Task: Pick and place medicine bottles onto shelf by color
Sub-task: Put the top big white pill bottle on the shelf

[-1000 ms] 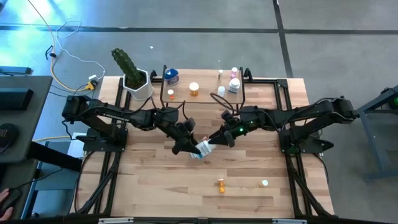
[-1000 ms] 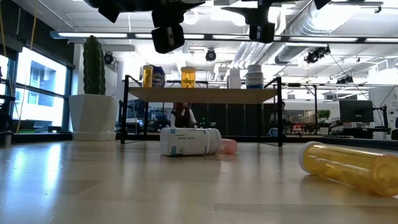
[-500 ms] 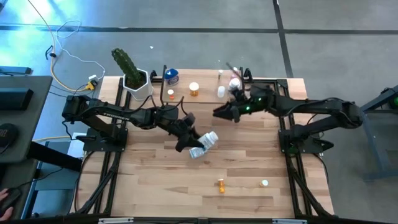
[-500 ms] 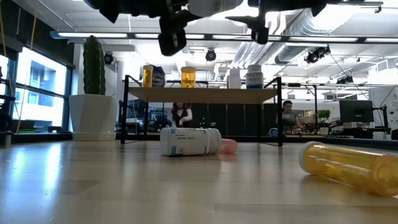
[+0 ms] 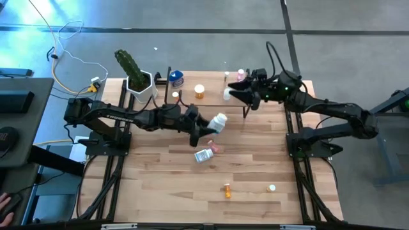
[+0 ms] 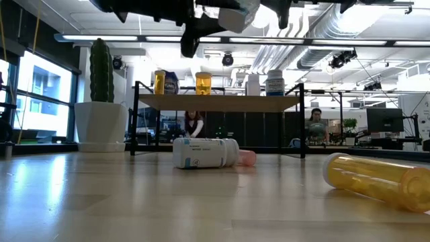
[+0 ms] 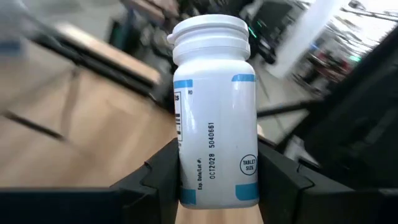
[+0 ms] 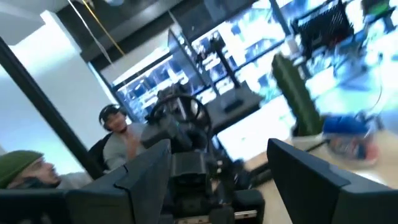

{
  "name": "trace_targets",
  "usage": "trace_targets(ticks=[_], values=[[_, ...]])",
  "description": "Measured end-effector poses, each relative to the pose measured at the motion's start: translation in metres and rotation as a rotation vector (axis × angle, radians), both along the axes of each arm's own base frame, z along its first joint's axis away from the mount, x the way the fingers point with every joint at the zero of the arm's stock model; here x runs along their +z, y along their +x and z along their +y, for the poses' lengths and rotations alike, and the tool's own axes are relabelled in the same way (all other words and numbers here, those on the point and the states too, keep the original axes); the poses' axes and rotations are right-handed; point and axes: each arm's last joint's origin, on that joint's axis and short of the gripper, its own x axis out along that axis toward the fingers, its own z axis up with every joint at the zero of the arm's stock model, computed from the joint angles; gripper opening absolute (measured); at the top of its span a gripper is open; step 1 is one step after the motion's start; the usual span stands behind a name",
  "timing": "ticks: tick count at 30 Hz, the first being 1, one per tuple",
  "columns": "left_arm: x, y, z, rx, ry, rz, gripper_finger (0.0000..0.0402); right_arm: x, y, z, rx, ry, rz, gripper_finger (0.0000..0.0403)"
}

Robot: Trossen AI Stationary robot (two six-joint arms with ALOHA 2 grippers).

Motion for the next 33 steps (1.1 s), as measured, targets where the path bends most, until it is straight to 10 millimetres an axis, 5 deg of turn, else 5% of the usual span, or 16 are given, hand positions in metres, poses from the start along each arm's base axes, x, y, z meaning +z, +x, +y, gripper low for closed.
trace_targets(ticks=[12,33], values=[[0.010,-0.006,0.032,0.272,0.286,-0.032,0.0150,0.031,0.001,-0.033,-0.035,-0.173,0.088,0.0257],[0.020,-0.025,0.082,0.446,0.646,0.051,0.0151,0.058,0.074,-0.087,-0.102,-0.154,0.382,0.0257]])
